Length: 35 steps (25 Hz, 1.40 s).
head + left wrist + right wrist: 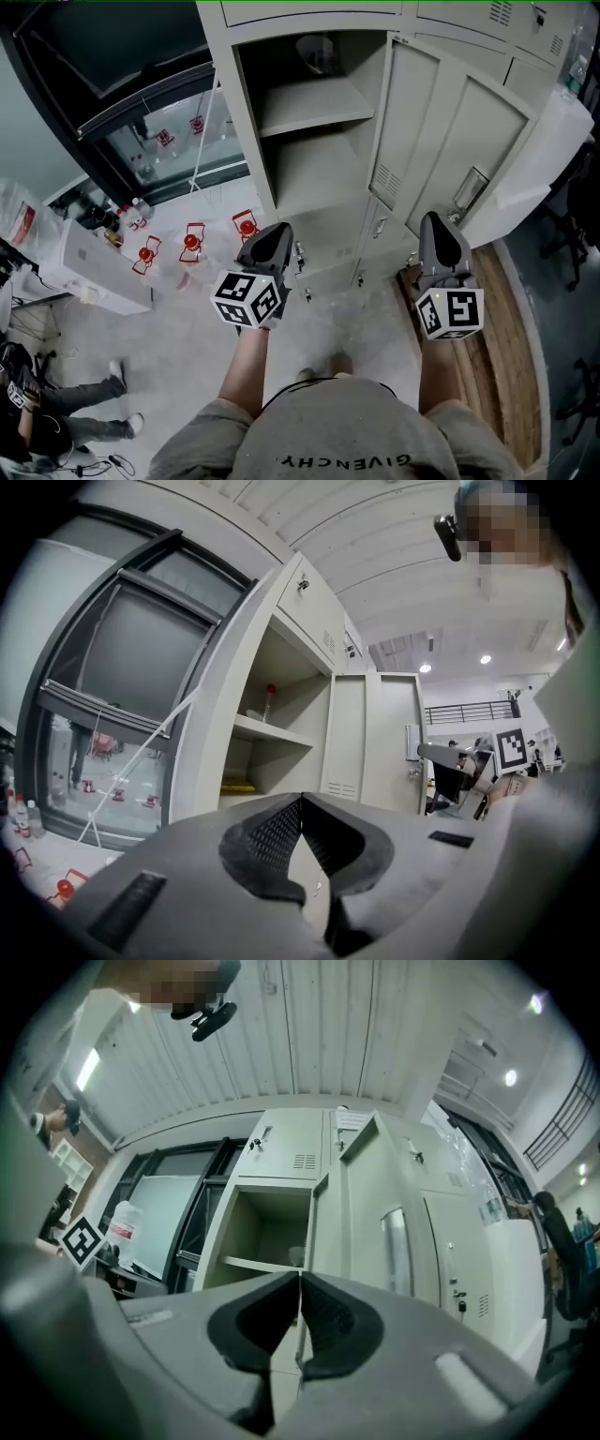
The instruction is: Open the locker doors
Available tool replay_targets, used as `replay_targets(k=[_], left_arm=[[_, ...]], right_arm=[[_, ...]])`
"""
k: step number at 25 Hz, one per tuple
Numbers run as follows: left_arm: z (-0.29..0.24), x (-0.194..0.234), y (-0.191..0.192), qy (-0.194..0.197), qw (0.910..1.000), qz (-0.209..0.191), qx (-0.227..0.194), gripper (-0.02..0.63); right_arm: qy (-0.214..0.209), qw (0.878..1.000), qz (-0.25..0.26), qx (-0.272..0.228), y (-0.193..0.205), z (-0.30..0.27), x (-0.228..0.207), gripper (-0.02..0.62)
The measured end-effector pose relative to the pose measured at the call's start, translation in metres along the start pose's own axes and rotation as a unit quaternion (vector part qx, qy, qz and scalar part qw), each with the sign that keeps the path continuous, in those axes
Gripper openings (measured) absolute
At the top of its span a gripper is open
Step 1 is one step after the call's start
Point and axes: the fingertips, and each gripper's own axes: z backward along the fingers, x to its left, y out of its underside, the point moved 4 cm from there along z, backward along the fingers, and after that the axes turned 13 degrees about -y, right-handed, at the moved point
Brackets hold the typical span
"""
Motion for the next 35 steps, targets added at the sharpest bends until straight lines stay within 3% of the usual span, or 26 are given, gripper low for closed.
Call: replay_targets(k=[20,28,35], left_arm=[[0.053,0.070,0.001,-0.119,0.9927,-0.005,-0.023,-0.002],[0.070,0.091,0.002,-0.145,0.9891,-0.006,-0.023,-0.002],[0.073,0.105,0.007,-0.157,0.9873,-0.012,-0.023,-0.002]], right_arm=[[-0.128,0.990,-0.058,0.016,0.043,-0.065,0.068,0.002],[-0.159,0.984,-0.076,0.027,0.059,-0.076,0.091,0.002],[-0.158,0.983,-0.078,0.044,0.078,-0.078,0.088,0.002]])
